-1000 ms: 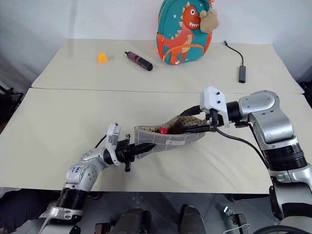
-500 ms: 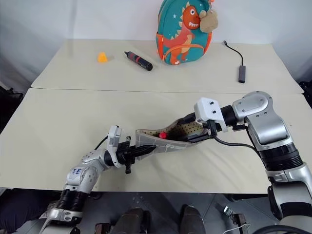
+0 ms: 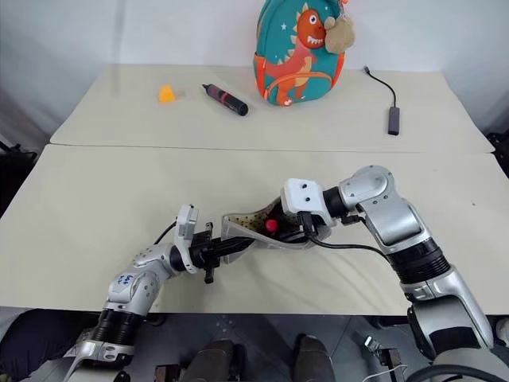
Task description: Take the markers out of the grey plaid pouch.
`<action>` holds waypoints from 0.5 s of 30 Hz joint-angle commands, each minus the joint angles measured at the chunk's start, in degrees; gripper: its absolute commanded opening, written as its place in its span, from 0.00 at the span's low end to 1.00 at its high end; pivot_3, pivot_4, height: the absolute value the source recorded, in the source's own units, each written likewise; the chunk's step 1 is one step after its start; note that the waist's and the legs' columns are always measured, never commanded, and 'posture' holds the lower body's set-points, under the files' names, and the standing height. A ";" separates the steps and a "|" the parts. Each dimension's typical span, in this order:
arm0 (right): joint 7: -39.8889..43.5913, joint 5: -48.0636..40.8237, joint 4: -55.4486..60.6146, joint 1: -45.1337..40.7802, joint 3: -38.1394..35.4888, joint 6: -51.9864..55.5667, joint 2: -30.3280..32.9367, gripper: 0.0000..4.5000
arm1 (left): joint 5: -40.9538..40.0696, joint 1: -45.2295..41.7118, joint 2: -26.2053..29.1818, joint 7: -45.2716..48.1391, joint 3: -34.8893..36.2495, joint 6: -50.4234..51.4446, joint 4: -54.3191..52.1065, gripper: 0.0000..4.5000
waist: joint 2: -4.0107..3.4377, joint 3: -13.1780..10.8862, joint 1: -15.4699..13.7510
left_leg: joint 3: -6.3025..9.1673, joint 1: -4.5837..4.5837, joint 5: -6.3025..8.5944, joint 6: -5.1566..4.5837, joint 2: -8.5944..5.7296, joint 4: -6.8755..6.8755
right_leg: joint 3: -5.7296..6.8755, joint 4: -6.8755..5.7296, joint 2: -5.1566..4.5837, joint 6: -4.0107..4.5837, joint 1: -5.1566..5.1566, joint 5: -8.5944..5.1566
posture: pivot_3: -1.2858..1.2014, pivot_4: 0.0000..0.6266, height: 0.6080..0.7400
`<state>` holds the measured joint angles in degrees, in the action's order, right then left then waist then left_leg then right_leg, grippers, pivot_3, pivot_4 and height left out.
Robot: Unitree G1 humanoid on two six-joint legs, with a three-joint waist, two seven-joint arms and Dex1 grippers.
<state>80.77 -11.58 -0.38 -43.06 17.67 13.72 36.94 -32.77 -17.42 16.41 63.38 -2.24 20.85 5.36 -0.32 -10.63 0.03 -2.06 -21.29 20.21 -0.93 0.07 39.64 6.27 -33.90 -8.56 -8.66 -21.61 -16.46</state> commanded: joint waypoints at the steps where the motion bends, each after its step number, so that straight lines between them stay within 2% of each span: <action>1: 1.24 -3.55 2.29 0.41 -2.76 -0.95 0.08 0.28 | -0.56 0.23 -0.03 0.29 0.04 -0.26 -1.82 0.00 | 0.00 0.00 -0.04 | 0.00 0.00 0.00 0.00 -0.01 0.00 | 0.00 0.00 0.00 0.00 0.00 0.00 | 0.52 0.24 1.00; 3: 2.16 -6.76 2.10 0.40 -5.40 -0.72 0.26 0.13 | -0.53 0.36 -0.05 0.21 0.08 -0.32 -1.79 0.00 | 0.00 0.00 -0.08 | 0.00 0.00 0.00 0.00 -0.01 0.00 | 0.00 0.00 0.00 0.00 0.00 0.00 | 0.52 0.24 1.00; 10: 3.45 -13.55 1.82 0.63 -11.51 2.66 2.31 0.12 | -0.38 0.58 -0.23 0.16 0.05 -0.57 -1.56 0.00 | 0.00 0.00 -0.02 | 0.00 0.00 0.00 0.00 0.00 0.00 | 0.00 0.00 0.00 0.00 0.01 0.00 | 0.52 0.24 1.00; 15: 1.29 -19.24 1.73 -0.86 -17.00 9.29 4.02 0.12 | -0.14 0.86 0.00 0.37 -0.16 -0.76 -1.81 0.00 | 0.00 0.00 -0.08 | 0.00 0.00 0.00 0.00 0.00 0.00 | -0.01 0.01 -0.01 0.00 0.01 0.00 | 0.52 0.24 1.00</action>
<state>82.83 -27.81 -0.02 -42.22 3.77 21.05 39.93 -32.81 -17.19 16.32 63.38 -2.20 20.71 5.22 -0.32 -10.63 -0.05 -2.06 -21.29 20.21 -0.93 0.08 39.64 6.26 -33.90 -8.56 -8.66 -21.60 -16.46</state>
